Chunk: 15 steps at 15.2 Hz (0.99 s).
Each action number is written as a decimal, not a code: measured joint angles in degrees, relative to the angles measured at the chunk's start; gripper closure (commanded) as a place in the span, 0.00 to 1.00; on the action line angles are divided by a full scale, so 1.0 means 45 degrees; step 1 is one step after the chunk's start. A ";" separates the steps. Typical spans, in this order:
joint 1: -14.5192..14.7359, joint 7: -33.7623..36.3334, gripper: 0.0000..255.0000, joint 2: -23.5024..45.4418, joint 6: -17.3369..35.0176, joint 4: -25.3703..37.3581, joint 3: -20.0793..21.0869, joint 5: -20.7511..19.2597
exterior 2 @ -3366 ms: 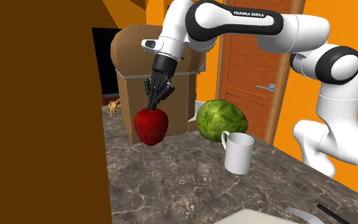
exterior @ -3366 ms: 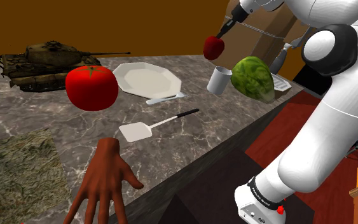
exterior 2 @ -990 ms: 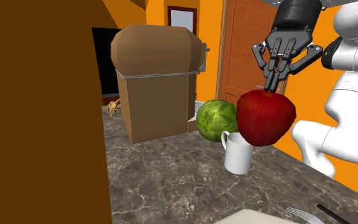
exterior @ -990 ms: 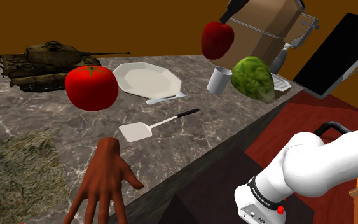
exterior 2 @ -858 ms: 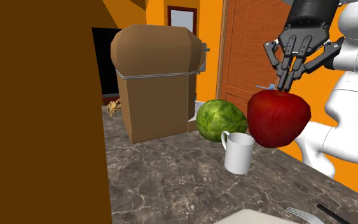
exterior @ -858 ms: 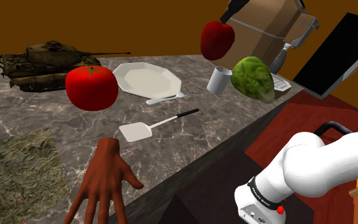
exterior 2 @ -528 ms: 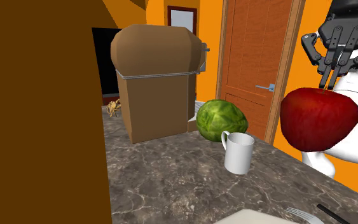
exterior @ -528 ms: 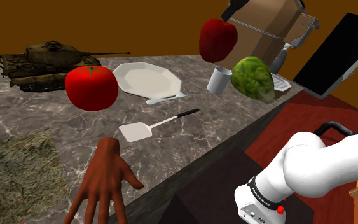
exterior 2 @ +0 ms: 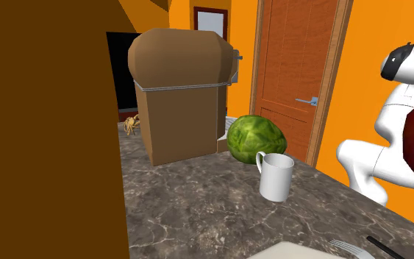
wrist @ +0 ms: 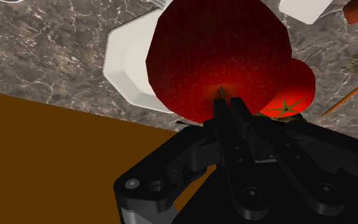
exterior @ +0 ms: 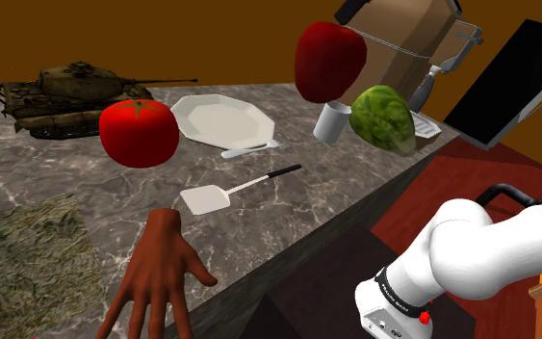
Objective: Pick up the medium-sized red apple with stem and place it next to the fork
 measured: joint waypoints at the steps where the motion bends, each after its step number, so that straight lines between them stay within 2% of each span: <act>1: 0.0033 0.0271 1.00 -0.0028 -0.0050 0.0038 0.0245 0.0042; 7: 0.0124 0.2116 1.00 0.0365 -0.0742 0.1215 0.1972 0.0200; 15: 0.0332 0.2328 1.00 -0.0392 0.0256 -0.0520 0.2128 0.0426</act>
